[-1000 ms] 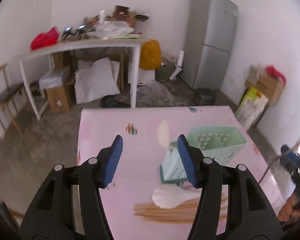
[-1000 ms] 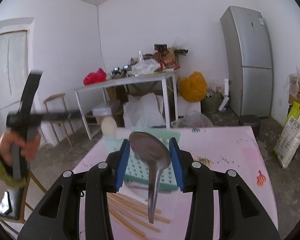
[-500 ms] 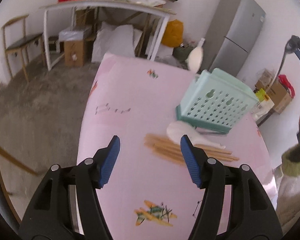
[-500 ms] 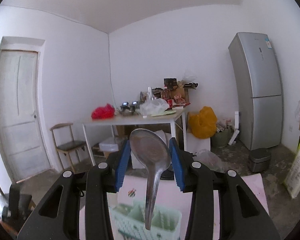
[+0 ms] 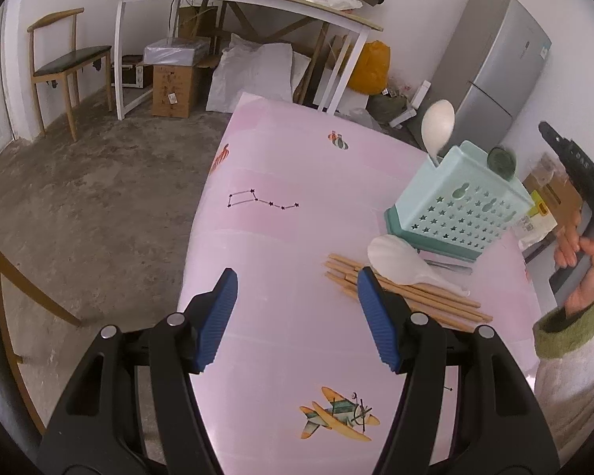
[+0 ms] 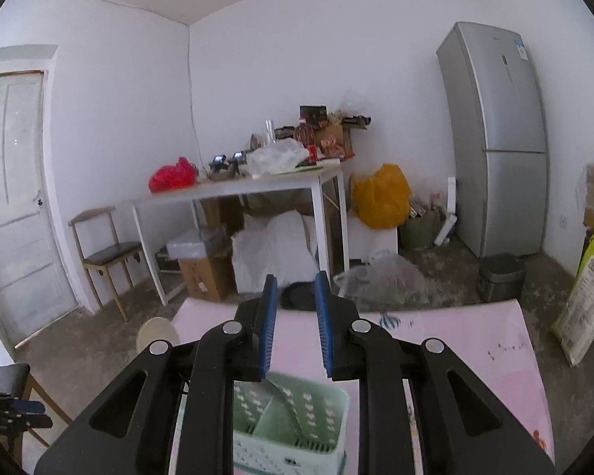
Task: Organize utensils
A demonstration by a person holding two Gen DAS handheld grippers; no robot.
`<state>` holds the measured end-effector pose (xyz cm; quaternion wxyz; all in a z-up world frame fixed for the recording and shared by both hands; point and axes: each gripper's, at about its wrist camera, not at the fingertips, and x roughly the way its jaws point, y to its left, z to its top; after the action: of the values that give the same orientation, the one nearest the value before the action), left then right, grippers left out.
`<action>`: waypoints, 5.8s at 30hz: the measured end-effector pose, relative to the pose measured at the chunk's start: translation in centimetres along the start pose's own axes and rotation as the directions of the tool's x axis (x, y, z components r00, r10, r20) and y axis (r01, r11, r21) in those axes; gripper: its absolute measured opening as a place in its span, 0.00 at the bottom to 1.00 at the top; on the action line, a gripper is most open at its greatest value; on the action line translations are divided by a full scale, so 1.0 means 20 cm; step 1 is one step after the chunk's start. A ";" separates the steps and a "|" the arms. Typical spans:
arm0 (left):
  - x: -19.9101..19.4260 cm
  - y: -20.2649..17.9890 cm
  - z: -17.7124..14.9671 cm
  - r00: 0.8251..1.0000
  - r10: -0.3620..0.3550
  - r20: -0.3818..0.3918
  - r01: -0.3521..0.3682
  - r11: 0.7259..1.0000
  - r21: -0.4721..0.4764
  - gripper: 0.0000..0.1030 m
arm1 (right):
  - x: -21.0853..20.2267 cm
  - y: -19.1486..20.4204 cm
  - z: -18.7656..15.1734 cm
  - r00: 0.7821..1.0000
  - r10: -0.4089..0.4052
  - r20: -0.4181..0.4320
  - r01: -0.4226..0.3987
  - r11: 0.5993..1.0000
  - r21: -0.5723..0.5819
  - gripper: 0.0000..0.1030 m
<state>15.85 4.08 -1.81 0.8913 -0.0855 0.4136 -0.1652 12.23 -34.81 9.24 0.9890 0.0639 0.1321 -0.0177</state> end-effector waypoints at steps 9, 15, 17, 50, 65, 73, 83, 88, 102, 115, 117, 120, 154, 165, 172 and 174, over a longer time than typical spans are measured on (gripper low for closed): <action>0.05 -0.01 0.00 1.000 -0.020 -0.019 0.020 1.000 -0.004 0.58 | -0.19 -0.06 -0.08 0.999 -0.019 -0.034 0.020 0.999 0.049 0.19; 0.05 -0.02 -0.03 1.000 -0.018 -0.017 0.018 1.000 -0.001 0.58 | -0.32 0.00 -0.18 0.994 0.038 -0.107 -0.031 0.997 0.066 0.25; 0.05 -0.02 -0.03 1.000 -0.017 -0.017 0.017 1.000 0.001 0.58 | -0.32 0.05 -0.23 0.985 0.084 -0.152 -0.074 0.994 0.074 0.39; 0.06 0.19 -0.15 0.998 0.031 -0.045 -0.034 0.998 -0.052 0.58 | 0.54 0.81 -0.90 0.704 0.150 -0.695 -0.344 0.927 -0.148 0.88; 0.08 0.24 -0.15 0.998 0.022 -0.051 -0.026 0.996 -0.084 0.58 | 0.50 0.87 -0.87 0.727 0.084 -0.682 -0.337 0.908 -0.248 0.67; 0.07 0.26 -0.15 0.998 0.022 -0.052 -0.026 0.996 -0.089 0.58 | 0.25 0.84 -0.74 0.811 0.077 -0.581 -0.291 0.913 -0.285 0.67; 0.09 0.14 -0.12 0.994 -0.107 -0.019 0.106 0.993 -0.055 0.58 | -0.10 0.41 -0.45 0.912 0.183 -0.368 -0.178 0.983 0.046 0.67; 0.19 -0.06 -0.03 0.966 -0.258 -0.009 0.258 0.966 0.009 0.51 | -0.16 0.24 -0.42 0.931 0.195 -0.310 -0.152 0.976 0.158 0.67; 0.72 -0.46 0.14 0.940 -0.223 -0.258 0.262 0.956 0.131 0.22 | -0.22 0.09 -0.46 0.946 0.233 -0.224 -0.166 0.945 0.283 0.67; 0.77 -0.48 0.14 0.950 -0.137 -0.280 0.180 0.974 0.136 0.06 | -0.22 0.02 -0.49 0.948 0.254 -0.192 -0.189 0.934 0.303 0.67; 0.71 -0.49 0.15 0.960 -0.136 -0.245 0.176 0.973 0.151 0.05 | -0.23 0.01 -0.49 0.951 0.246 -0.190 -0.183 0.937 0.298 0.67; 0.55 -0.54 0.17 0.979 -0.119 -0.169 0.153 0.966 0.210 0.02 | -0.24 0.00 -0.49 0.952 0.244 -0.185 -0.182 0.936 0.300 0.67; -0.08 -1.05 0.50 0.939 0.015 0.343 -0.264 0.671 0.693 0.00 | -0.29 -0.03 -0.47 0.962 0.220 -0.159 -0.166 0.941 0.294 0.67; 0.10 -1.04 0.53 0.970 -0.079 0.230 -0.098 0.741 0.665 0.03 | -0.29 -0.02 -0.48 0.960 0.223 -0.169 -0.164 0.939 0.303 0.67; 0.02 -0.92 0.56 0.951 -0.164 0.263 -0.003 0.844 0.537 0.29 | -0.32 -0.04 -0.45 0.962 0.226 -0.153 -0.169 0.934 0.316 0.67; -0.02 -0.87 0.55 0.945 -0.162 0.283 -0.003 0.864 0.504 0.31 | -0.33 -0.05 -0.43 0.962 0.235 -0.138 -0.181 0.931 0.318 0.67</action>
<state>20.07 -11.78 10.53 0.9297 0.1047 0.2050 -0.2875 3.70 -34.51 2.68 0.9484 0.2295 0.2060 0.0732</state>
